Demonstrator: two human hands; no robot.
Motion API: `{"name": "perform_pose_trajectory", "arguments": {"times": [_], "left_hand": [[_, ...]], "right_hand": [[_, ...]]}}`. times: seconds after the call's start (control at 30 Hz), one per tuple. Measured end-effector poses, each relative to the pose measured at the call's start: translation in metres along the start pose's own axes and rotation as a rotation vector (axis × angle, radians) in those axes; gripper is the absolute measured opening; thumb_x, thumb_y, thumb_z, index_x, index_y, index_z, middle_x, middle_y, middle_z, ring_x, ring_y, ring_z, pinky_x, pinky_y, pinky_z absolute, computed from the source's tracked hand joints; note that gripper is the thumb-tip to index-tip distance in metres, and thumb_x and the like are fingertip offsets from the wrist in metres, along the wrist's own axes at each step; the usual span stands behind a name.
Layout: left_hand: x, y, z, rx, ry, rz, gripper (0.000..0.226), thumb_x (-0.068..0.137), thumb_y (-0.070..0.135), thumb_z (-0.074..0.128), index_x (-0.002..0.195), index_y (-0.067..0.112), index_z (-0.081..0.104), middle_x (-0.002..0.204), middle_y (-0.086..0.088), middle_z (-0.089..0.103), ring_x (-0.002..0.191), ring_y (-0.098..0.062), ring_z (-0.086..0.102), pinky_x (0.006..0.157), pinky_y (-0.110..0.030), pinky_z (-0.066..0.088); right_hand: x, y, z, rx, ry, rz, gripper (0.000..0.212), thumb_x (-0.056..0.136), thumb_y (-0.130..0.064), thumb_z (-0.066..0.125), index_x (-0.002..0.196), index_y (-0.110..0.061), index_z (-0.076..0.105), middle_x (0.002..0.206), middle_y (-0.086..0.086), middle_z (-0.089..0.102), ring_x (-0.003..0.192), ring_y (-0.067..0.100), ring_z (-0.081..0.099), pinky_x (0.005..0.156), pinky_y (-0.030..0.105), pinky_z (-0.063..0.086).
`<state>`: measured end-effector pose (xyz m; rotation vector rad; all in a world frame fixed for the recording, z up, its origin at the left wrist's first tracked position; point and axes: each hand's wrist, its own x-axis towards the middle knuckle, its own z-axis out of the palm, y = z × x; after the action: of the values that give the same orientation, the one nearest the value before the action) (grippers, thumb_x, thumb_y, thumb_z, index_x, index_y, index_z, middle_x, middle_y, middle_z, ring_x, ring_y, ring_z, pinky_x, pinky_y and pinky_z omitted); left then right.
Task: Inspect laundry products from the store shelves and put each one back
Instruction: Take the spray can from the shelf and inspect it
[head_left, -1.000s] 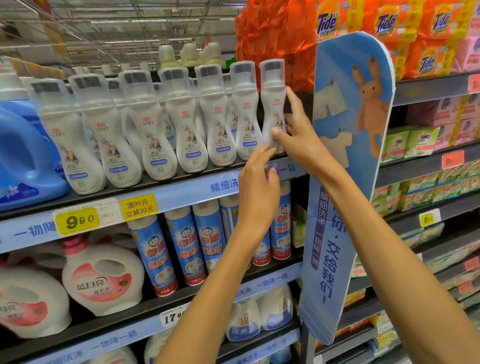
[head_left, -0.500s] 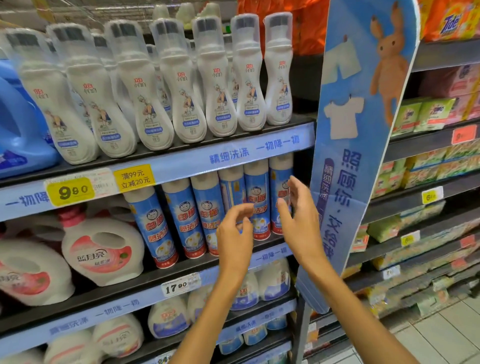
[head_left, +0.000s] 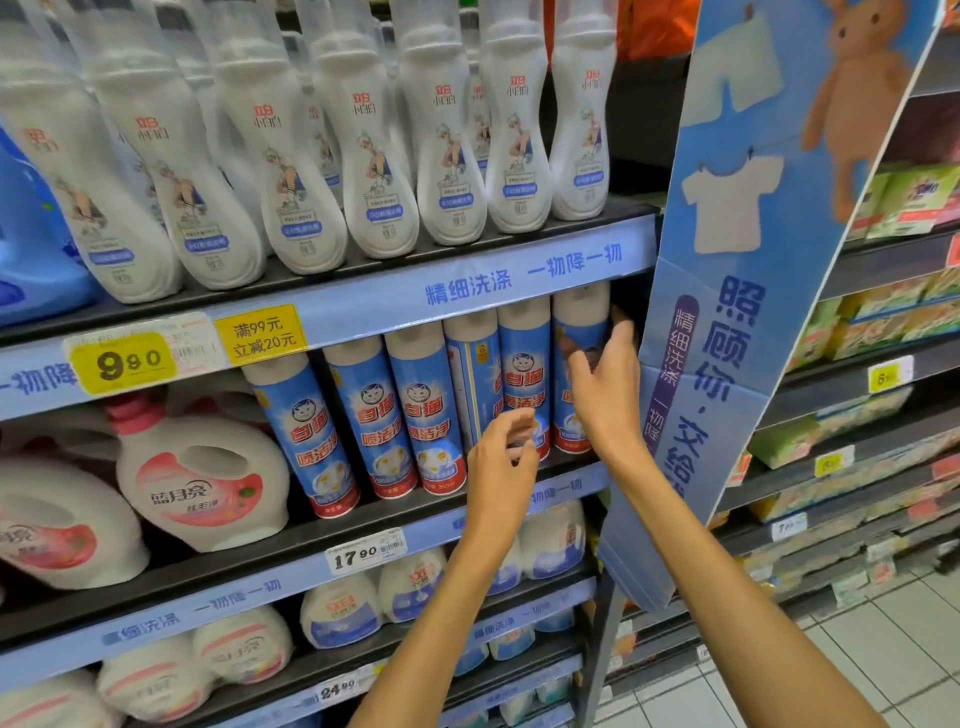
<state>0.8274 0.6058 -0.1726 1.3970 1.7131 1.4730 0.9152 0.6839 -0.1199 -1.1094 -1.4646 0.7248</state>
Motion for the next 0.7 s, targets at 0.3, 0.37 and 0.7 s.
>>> {"name": "perform_pose_trajectory", "arguments": {"times": [0.3, 0.37, 0.7], "left_hand": [[-0.01, -0.004, 0.008, -0.022, -0.126, -0.031, 0.057, 0.088, 0.006, 0.064, 0.14, 0.015, 0.041, 0.136, -0.004, 0.053, 0.121, -0.014, 0.054, 0.103, -0.034, 0.046], [-0.017, -0.008, 0.007, -0.019, -0.156, -0.027, 0.063, 0.086, 0.01, 0.067, 0.142, 0.019, 0.038, 0.138, 0.001, 0.05, 0.125, -0.012, 0.05, 0.105, -0.032, 0.044], [-0.086, -0.015, -0.015, -0.356, -0.127, -0.16, 0.03, 0.078, 0.044, 0.066, 0.105, 0.033, 0.06, 0.09, 0.011, 0.073, 0.081, -0.007, 0.071, 0.065, -0.016, 0.053]], "right_hand": [[-0.05, -0.009, -0.002, 0.06, 0.102, -0.131, 0.055, 0.093, -0.013, 0.059, 0.142, -0.007, 0.036, 0.136, 0.007, 0.045, 0.119, 0.003, 0.041, 0.092, -0.001, 0.029], [-0.066, -0.01, -0.008, 0.105, 0.081, -0.139, 0.055, 0.092, -0.015, 0.062, 0.141, -0.01, 0.038, 0.133, 0.004, 0.048, 0.119, 0.001, 0.043, 0.095, 0.003, 0.034], [-0.092, -0.019, -0.031, 0.46, -0.243, 0.208, 0.05, 0.078, -0.024, 0.075, 0.121, -0.015, 0.052, 0.111, 0.002, 0.065, 0.096, 0.008, 0.065, 0.079, 0.021, 0.055]]}}
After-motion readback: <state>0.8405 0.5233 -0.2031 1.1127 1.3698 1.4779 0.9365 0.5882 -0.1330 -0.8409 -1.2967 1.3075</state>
